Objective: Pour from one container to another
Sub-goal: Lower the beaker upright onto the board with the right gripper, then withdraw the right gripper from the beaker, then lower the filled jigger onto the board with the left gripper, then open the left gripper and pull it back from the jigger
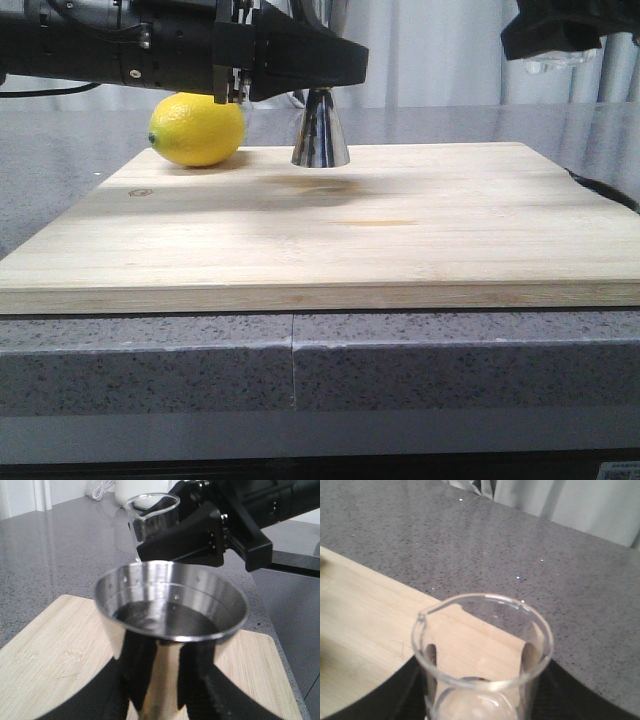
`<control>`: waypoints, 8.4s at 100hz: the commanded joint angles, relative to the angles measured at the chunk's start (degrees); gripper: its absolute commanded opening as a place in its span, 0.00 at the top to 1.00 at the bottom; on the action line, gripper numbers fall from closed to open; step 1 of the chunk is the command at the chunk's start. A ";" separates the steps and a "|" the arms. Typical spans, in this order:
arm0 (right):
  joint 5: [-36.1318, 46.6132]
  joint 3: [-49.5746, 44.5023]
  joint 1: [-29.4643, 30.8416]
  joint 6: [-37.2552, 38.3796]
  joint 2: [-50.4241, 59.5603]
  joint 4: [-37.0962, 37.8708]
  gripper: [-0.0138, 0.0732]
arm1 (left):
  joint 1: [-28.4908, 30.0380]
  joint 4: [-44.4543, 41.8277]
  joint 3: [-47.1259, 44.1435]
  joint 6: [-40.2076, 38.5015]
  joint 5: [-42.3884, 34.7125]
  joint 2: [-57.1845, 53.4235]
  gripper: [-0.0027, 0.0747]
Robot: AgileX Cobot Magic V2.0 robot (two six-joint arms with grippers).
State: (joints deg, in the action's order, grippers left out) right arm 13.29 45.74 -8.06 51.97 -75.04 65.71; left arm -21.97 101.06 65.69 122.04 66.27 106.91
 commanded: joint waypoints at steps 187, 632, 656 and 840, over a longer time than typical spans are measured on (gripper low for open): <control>32.06 4.23 11.57 -1.39 -14.52 4.13 0.14 | -0.38 4.98 1.62 -0.37 6.36 -3.48 0.70; 15.23 -8.85 11.46 58.49 30.01 41.26 0.14 | -0.17 -11.33 1.62 -11.53 -9.23 -6.62 0.20; 16.02 -8.85 11.46 58.49 30.01 41.26 0.14 | -0.17 -33.21 1.62 -30.26 -16.23 -16.07 0.21; 14.41 -8.85 11.46 69.69 30.01 41.26 0.92 | -0.17 -111.35 -10.08 -128.42 -17.38 -63.89 0.99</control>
State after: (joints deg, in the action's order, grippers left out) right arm 29.21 35.41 3.20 121.60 -45.43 105.64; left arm -21.97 -9.78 54.31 -5.87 52.15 43.05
